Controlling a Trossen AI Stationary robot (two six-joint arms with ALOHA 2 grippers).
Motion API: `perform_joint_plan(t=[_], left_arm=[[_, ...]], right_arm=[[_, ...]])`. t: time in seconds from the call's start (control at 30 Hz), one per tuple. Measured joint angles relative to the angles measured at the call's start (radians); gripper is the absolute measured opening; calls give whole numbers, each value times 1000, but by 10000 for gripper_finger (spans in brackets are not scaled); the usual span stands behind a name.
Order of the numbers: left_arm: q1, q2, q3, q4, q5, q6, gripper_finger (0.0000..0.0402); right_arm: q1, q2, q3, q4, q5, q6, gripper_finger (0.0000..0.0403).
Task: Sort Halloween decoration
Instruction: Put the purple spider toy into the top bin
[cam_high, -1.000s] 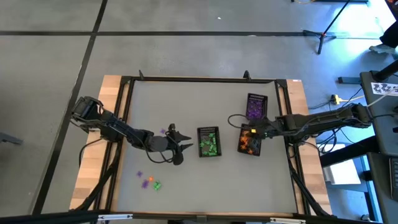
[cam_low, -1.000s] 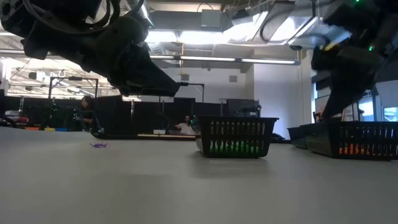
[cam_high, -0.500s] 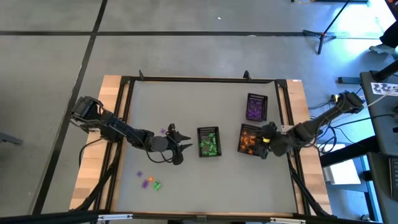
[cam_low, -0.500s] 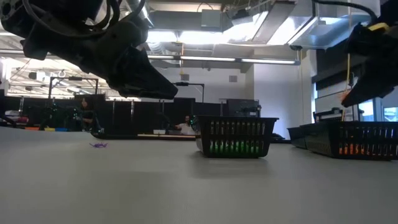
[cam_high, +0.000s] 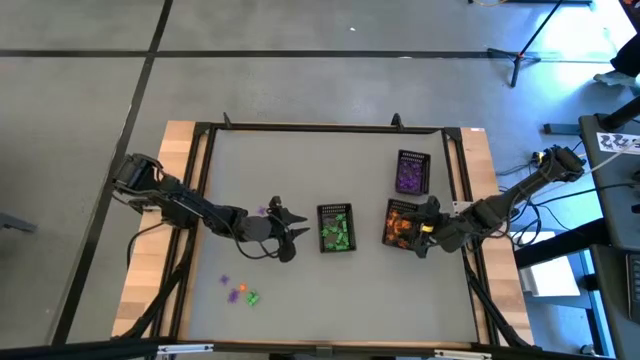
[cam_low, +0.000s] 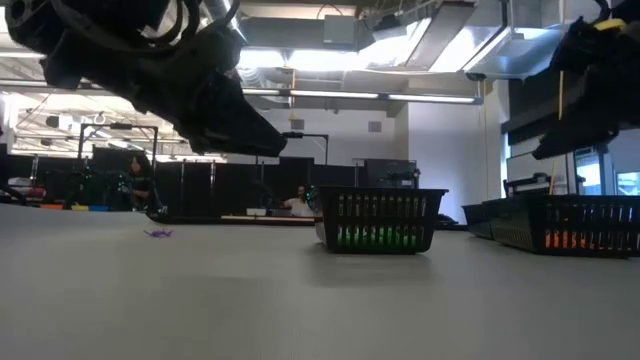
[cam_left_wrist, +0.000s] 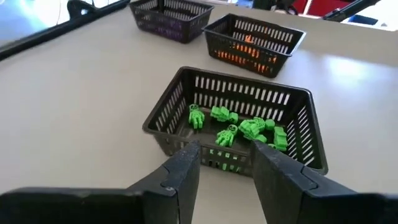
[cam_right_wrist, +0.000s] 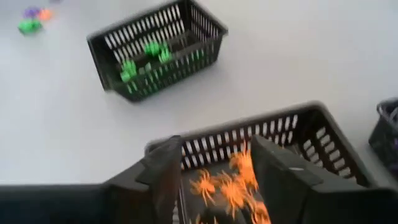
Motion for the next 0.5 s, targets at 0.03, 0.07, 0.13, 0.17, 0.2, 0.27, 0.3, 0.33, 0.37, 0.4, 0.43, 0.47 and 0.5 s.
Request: perform_joint_plan(t=[0.03,0.07,0.13,0.17,0.2,0.27,0.3,0.33,0.37,0.4,0.43,0.47,0.5], left_arm=[[3,-21,6,-45,1,-19,134],[7,-45,14,-111,1,-47,134],[22,-97,39,-283,1,-123,134],[32,-125,54,-382,2,-164,134],[43,-151,71,-487,3,-209,134],[68,-200,106,-691,11,-314,134],[83,-218,124,-782,18,-365,134],[98,-234,143,-873,28,-414,134],[115,-247,159,-946,42,-452,134],[132,-252,174,-1009,54,-482,134],[151,-253,186,-1058,68,-505,134],[172,-253,194,-1102,85,-524,134],[193,-253,196,-1140,103,-540,134]], right_arm=[[0,0,0,22,14,-16,197],[0,0,0,47,30,-37,202],[0,0,0,98,58,-94,209],[0,0,0,123,73,-123,210],[0,1,0,151,94,-152,210],[0,1,0,201,123,-211,211],[0,1,0,221,138,-239,211],[0,1,0,242,149,-264,211],[0,2,0,258,163,-289,211],[0,1,0,270,180,-312,211],[0,1,0,284,193,-332,211],[0,2,0,293,203,-349,211],[0,2,0,300,215,-367,211]])
